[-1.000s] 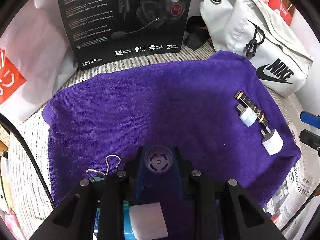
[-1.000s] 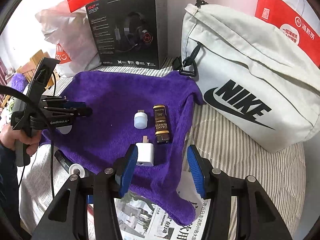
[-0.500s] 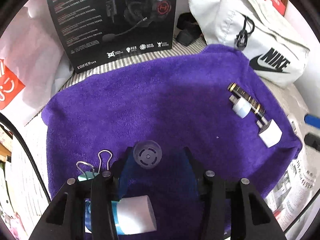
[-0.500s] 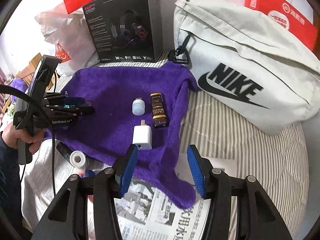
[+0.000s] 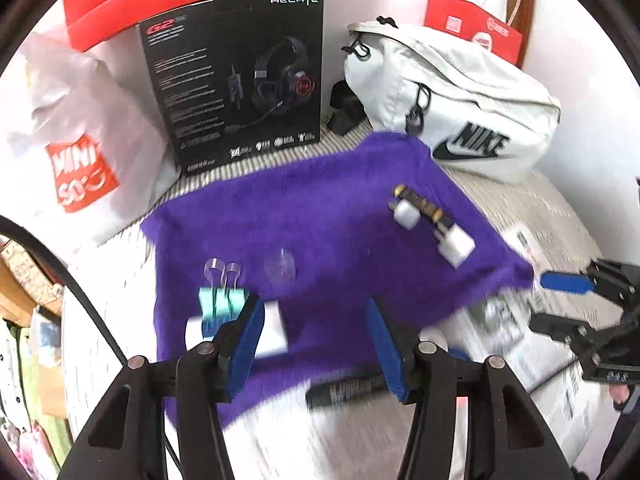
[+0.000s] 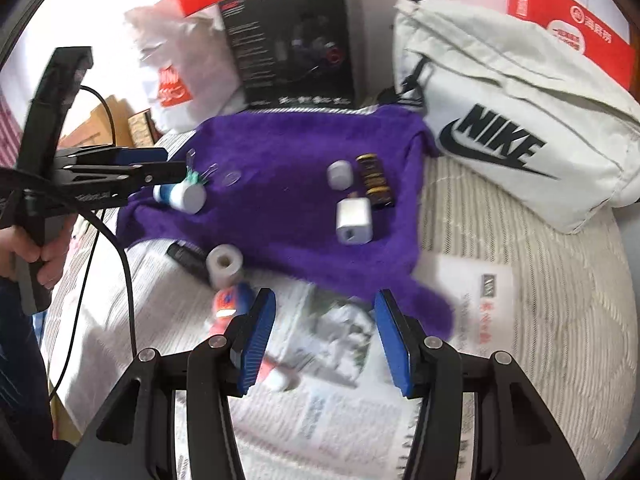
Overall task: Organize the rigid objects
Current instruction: 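Carry the cup and USB light onto the towel and open both tools, then grasp the black rectangular box with the left tool while the right tool grasps the pink tube, then lift the black box with the left tool while the right tool lifts the pink tube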
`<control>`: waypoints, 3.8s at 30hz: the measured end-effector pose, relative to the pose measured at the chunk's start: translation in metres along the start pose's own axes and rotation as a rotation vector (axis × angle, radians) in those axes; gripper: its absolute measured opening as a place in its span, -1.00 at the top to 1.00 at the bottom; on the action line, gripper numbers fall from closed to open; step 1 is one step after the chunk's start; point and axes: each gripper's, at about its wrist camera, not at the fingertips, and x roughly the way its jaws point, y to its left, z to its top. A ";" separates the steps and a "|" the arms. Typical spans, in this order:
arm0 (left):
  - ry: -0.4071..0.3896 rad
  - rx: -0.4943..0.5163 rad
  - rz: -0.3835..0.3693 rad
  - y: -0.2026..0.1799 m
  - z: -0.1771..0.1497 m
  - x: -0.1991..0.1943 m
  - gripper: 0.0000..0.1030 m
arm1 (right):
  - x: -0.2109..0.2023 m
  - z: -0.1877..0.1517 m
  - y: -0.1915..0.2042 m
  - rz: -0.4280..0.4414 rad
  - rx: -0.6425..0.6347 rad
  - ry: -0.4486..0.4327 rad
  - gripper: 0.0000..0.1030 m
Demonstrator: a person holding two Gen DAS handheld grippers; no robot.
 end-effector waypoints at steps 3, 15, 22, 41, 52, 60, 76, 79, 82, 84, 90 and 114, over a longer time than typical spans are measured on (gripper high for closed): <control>0.023 -0.006 0.021 -0.001 -0.025 -0.004 -0.07 | 0.003 -0.009 0.011 0.011 -0.014 0.014 0.00; 0.140 -0.270 0.061 0.012 -0.045 0.046 -0.07 | -0.004 -0.029 0.020 0.022 -0.028 0.020 0.00; 0.166 -0.326 0.107 0.003 -0.038 0.057 -0.09 | -0.002 -0.035 0.010 0.051 -0.018 0.022 0.00; 0.234 -0.234 0.113 -0.013 -0.062 0.050 -0.30 | 0.009 -0.053 -0.003 0.069 0.008 0.060 0.00; 0.179 -0.227 0.090 0.012 -0.093 0.028 -0.21 | 0.007 -0.053 0.019 0.050 -0.039 0.061 -0.01; 0.115 -0.121 0.041 0.000 -0.091 0.029 0.56 | 0.007 -0.055 0.024 0.027 -0.042 0.067 -0.02; 0.129 -0.120 0.048 -0.001 -0.081 0.031 0.58 | 0.025 -0.048 0.037 0.049 -0.102 0.083 -0.02; 0.134 -0.140 0.068 0.010 -0.087 0.026 0.58 | 0.036 -0.045 0.044 0.060 -0.150 0.093 -0.02; 0.137 -0.168 0.047 0.023 -0.093 0.021 0.58 | 0.046 -0.043 0.054 0.064 -0.213 0.103 -0.02; 0.139 -0.177 0.054 0.028 -0.096 0.020 0.58 | 0.052 -0.043 0.060 0.048 -0.253 0.109 0.01; 0.125 -0.184 0.039 0.031 -0.099 0.020 0.58 | 0.044 -0.053 0.070 0.098 -0.315 0.120 0.69; 0.108 -0.183 -0.008 0.040 -0.103 0.013 0.59 | 0.055 -0.044 0.089 0.047 -0.322 0.134 0.71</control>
